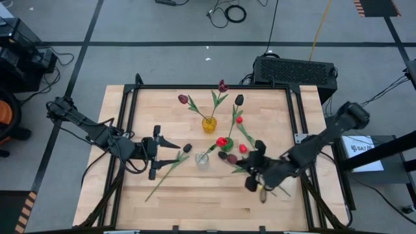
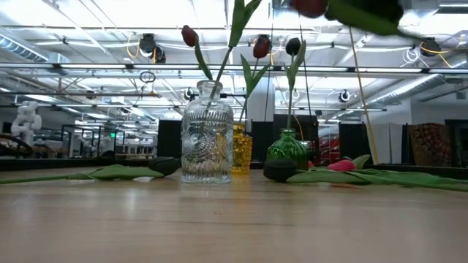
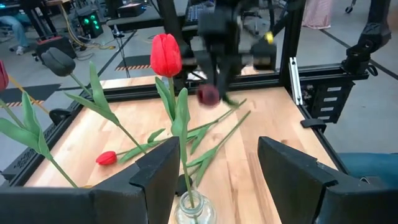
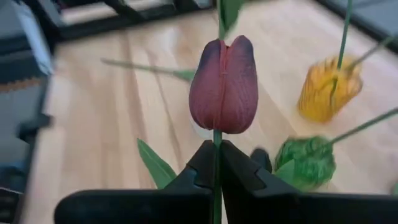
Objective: Sort flowers into vase by color
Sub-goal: Put the pink flower in the yellow flower vase
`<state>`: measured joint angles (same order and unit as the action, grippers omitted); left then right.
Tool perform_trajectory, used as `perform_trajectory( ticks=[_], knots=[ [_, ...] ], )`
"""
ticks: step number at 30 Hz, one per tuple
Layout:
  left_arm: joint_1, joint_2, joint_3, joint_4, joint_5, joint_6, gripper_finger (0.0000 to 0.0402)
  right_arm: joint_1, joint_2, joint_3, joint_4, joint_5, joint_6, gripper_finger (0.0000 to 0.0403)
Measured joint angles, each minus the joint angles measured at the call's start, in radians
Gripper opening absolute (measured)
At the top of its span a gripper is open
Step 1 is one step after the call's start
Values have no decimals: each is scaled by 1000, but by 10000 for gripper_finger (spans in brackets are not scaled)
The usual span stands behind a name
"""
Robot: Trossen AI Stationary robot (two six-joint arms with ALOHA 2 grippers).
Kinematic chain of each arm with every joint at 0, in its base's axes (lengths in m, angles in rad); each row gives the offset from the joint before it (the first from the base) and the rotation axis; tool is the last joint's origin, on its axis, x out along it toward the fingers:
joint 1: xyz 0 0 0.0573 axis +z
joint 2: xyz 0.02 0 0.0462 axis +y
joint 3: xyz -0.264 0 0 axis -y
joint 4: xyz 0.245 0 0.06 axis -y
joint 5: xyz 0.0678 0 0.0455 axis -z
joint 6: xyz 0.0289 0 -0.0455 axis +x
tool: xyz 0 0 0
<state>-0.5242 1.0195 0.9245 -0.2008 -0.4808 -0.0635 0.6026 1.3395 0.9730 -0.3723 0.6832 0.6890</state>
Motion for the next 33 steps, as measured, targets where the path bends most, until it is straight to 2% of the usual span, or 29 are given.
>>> perform_trajectory(
  ticks=[4, 7, 15, 20, 23, 27, 33],
  knots=[
    [0, 0, 0, 0, 0, 0, 223, 38, -101, 0, 63, 4, -80, 3],
    [0, 0, 0, 4, 0, 0, 223, 66, -162, 0, 185, 23, -203, 3],
    [3, 2, 0, 65, -7, 42, 223, 78, -269, 0, 636, 51, -748, 3],
    [20, 2, 0, 95, -8, 69, 223, 29, -295, 0, 913, 48, -1065, 4],
    [39, 11, 0, 100, -8, 74, 223, -31, -295, 0, 1058, 7, -1200, 4],
    [68, 43, 0, 111, -8, 77, 223, -168, -291, 0, 1157, -107, -1231, 4],
    [102, 94, 0, 121, -8, 79, 223, -383, -245, 0, 1175, -265, -1071, 4]
  ],
)
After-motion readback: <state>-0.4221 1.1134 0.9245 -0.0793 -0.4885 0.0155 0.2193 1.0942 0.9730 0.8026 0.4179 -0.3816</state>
